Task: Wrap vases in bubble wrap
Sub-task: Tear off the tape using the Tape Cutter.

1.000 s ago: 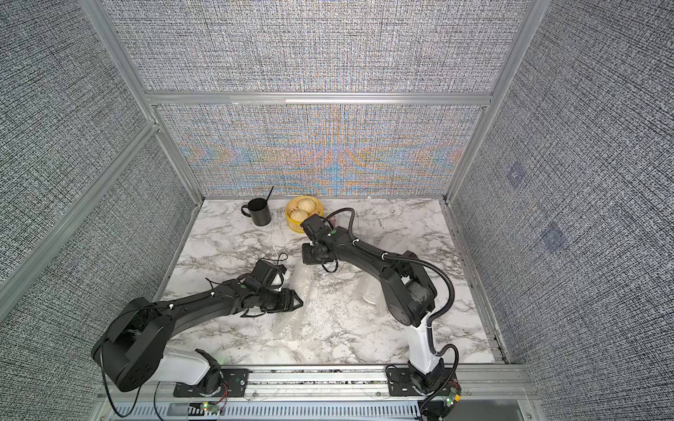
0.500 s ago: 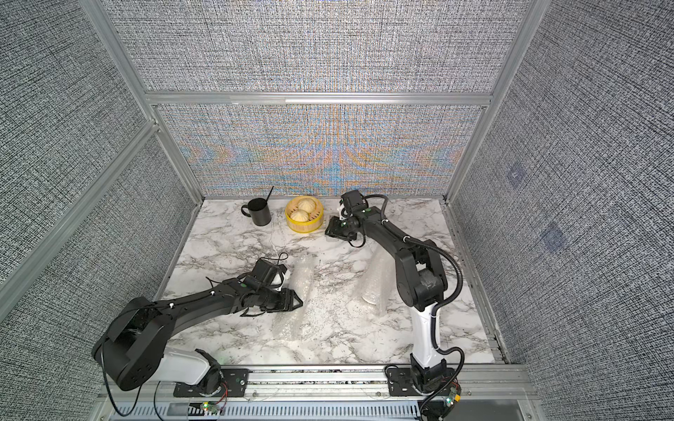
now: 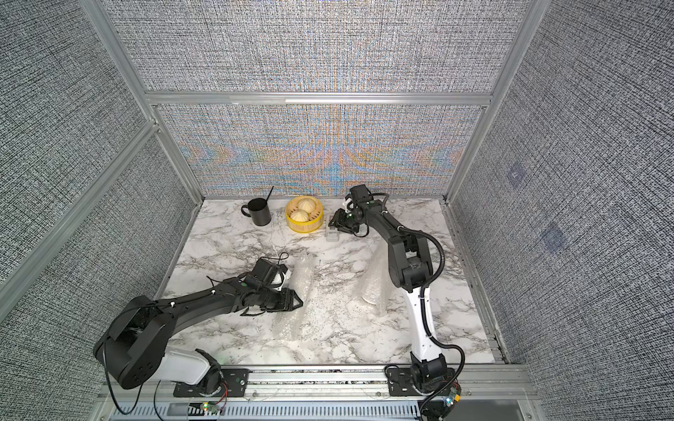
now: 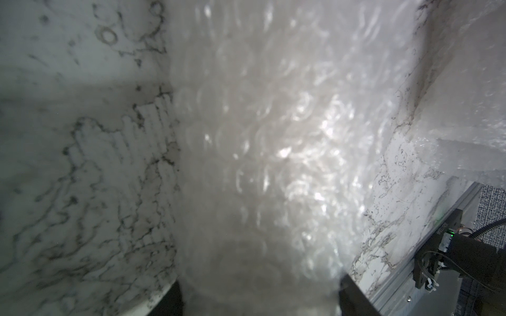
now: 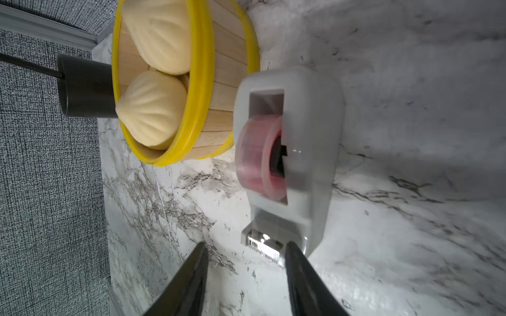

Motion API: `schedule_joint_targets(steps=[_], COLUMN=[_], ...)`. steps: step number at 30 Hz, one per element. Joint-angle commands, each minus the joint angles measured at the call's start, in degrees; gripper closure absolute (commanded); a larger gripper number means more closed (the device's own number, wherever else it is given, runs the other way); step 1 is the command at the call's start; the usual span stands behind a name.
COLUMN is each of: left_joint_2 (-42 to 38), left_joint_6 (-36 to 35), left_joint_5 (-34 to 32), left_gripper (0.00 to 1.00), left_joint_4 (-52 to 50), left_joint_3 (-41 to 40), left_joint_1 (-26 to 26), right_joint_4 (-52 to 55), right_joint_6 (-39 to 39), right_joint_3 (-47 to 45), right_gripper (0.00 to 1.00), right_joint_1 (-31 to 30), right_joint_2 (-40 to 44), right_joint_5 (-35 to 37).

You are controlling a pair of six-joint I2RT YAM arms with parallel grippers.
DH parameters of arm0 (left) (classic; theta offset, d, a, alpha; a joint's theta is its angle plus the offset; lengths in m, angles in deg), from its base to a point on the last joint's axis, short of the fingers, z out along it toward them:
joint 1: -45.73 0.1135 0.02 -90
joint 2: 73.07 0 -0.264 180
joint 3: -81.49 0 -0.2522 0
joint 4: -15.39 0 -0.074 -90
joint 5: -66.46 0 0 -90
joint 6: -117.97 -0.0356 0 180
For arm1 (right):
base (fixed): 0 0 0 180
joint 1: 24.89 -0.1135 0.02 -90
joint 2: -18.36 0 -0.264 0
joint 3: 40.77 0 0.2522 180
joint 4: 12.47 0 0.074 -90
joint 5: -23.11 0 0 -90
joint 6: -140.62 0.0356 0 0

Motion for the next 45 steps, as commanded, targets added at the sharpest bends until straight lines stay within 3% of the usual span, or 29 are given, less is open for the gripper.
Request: schedule_joint_targets(steps=[1,5,15,26,37,45], left_joint_2=[1.31,1.9,3.58,4.11,3.38,2.72], left_joint_6=[-0.85,-0.91,-1.39,-1.26,-0.56,-0.71], left_joint_5=[-4.39,-4.27,-4.03,-3.32,-3.25,-3.32], left_gripper=[0.43,0.43,0.43,0.44,0.44,0.44], left_joint_4=[-4.81,-4.63,-4.72,-4.85,-4.35,-4.6], left_joint_3=[-0.24,0.03,0.89,1.35,0.69,0.56], left_joint_1=[0.2,0.17,0.17,0.22,0.26,0.28], right_joint_4=[1.18,2.88,-1.54,-9.79,-12.89,-14.66], right_joint_6=[0.06,0.38,3.76,8.21,10.5,11.63], right_joint_3=[1.68,4.45,1.42,-9.78,-10.33,-12.09], right_gripper=[0.53,0.58,0.66,0.71,0.76,0.88], right_joint_1=[0.28,0.14,0.2,0.52,-0.07,0.16], right_joint_2=[-1.39,-4.24,-5.75,-0.46,-2.12,0.21], right_joint_5=[-2.14,-3.05,-6.83,-8.4,-11.06,-10.38])
